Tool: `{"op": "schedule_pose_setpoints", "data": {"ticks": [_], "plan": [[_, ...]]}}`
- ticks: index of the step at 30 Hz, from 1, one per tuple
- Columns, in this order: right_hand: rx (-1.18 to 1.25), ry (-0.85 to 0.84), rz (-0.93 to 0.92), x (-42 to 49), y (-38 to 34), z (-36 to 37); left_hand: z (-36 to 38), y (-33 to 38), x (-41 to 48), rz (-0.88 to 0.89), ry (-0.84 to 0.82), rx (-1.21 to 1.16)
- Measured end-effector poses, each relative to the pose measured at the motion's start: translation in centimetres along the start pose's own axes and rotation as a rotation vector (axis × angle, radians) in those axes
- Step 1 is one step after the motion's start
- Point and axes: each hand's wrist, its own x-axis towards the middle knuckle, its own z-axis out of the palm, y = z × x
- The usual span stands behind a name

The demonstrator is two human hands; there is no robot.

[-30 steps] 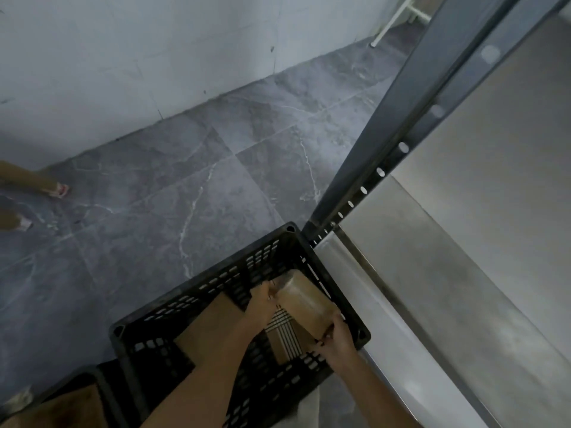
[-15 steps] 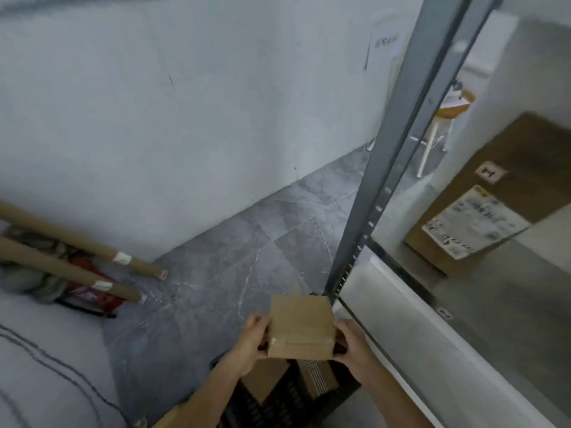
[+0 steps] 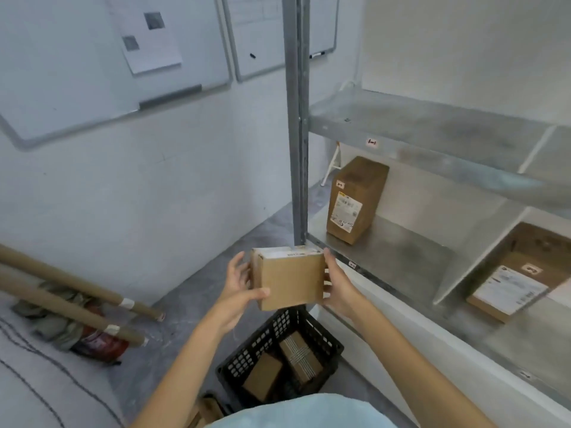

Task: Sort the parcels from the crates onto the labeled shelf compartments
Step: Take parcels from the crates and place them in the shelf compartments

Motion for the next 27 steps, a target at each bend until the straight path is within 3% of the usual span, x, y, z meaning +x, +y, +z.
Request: {"op": "schedule_pose_setpoints", "data": {"ticks": [3,6,13,16,18,22,27], "plan": [[0.071,0.052,-0.118,-4.2,0.5,-4.3,4.0,0.2,-2.9,0.115,-0.184,0.118],[0.153,0.127,-0.264,-8.9,1.8,-8.6,9.2,0.8,-5.7,0.143,-0.323,0.091],[0.221,0.272,-0.605,-18.4,5.6,-18.9,20.8,0.3,-11.1,-0.082,-0.431,-0.119],[0.149,0.319,-0.77,-22.5,6.2,-21.6,24.2,-1.2,-14.3,-0.092,-0.542,-0.133],[0.118,0.34,-0.842,-25.0,6.4,-23.0,26.2,-1.7,-16.2,-0.041,-0.527,-0.142],[0.121,0.401,-0.881,-28.1,7.3,-24.9,30.0,-2.8,-18.9,0.045,-0.45,-0.179],[0.274,0.385,-0.73,-29.8,9.6,-27.0,34.5,-3.9,-21.7,0.077,-0.449,-0.213]]}}
